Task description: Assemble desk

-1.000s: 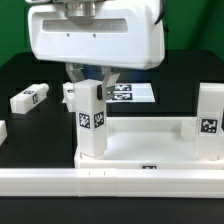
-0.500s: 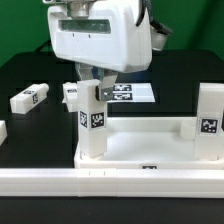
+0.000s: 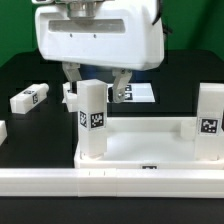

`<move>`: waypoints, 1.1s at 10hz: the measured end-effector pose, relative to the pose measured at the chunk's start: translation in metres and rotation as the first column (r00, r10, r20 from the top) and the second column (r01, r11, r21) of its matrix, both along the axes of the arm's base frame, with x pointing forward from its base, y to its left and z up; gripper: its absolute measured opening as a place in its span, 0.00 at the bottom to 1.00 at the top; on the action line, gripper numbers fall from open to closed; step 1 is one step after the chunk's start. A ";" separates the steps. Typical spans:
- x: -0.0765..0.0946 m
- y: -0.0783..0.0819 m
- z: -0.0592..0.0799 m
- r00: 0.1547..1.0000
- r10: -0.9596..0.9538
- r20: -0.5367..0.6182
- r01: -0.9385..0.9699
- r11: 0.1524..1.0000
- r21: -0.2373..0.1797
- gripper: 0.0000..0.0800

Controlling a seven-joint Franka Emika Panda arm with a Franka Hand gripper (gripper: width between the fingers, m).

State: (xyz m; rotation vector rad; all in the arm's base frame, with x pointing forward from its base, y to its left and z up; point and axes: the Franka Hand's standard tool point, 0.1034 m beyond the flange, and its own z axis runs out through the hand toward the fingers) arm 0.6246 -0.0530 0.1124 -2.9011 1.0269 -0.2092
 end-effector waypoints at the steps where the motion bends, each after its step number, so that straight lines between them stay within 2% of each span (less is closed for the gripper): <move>1: 0.000 0.000 0.000 0.995 0.097 0.000 -0.097 0.995 -0.015 0.80; 3: 0.000 0.000 0.000 0.955 0.296 -0.007 -0.296 0.954 -0.050 0.81; 5: 0.000 0.000 0.000 0.881 0.473 -0.020 -0.473 0.877 -0.079 0.81; 7: 0.000 -0.001 0.000 0.767 0.641 -0.043 -0.641 0.760 -0.108 0.81; 11: 0.000 -0.004 0.000 0.542 0.835 -0.092 -0.838 0.528 -0.139 0.81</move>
Offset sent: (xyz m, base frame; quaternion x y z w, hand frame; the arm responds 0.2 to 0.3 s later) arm 0.0078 0.0008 0.0025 -0.0184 0.0130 -0.2123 0.9770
